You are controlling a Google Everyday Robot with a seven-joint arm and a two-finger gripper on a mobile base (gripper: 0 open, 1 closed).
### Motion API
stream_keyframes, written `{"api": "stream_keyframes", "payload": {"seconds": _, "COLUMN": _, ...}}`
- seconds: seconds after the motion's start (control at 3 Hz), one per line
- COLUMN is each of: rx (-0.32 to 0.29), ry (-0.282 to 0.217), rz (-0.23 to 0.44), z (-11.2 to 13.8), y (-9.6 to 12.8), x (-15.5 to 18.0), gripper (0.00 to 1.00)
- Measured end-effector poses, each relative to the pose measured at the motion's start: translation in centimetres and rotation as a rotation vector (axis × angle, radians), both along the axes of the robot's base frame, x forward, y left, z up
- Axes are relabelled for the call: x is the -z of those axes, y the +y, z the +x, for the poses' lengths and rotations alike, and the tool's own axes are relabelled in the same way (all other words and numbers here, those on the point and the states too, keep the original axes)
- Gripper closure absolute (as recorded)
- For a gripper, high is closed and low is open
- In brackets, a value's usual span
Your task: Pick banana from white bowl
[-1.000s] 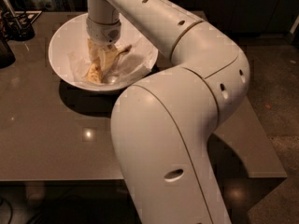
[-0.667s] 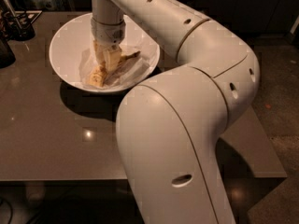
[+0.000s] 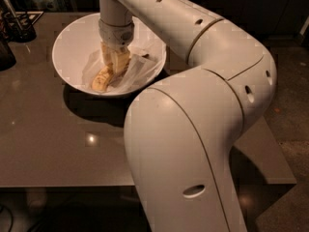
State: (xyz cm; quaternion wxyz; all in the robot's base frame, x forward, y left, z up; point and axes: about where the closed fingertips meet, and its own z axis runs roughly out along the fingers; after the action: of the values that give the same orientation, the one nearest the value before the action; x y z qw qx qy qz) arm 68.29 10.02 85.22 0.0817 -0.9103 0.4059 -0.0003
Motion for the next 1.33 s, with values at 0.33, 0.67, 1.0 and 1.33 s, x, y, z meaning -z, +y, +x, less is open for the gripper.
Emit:
{"api": "stream_keyframes", "payload": {"seconds": 0.33, "rx": 0.021, "ry": -0.049, "rz": 0.039, "z": -0.5, "y": -1.3, "x": -2.0, "gripper": 1.0}}
{"api": "stream_keyframes", "payload": {"seconds": 0.67, "rx": 0.037, "ry": -0.116, "rz": 0.069, "z": -1.5, "y": -2.7, "x": -4.8, "gripper": 1.0}}
{"api": "stream_keyframes", "payload": {"seconds": 1.0, "rx": 0.039, "ry": -0.15, "rz": 0.083, "z": -2.1, "y": -3.4, "x": -6.5, "gripper": 1.0}}
{"api": "stream_keyframes", "payload": {"seconds": 1.33, "rx": 0.037, "ry": -0.171, "rz": 0.089, "z": -2.4, "y": -3.7, "x": -7.6, "gripper": 1.0}}
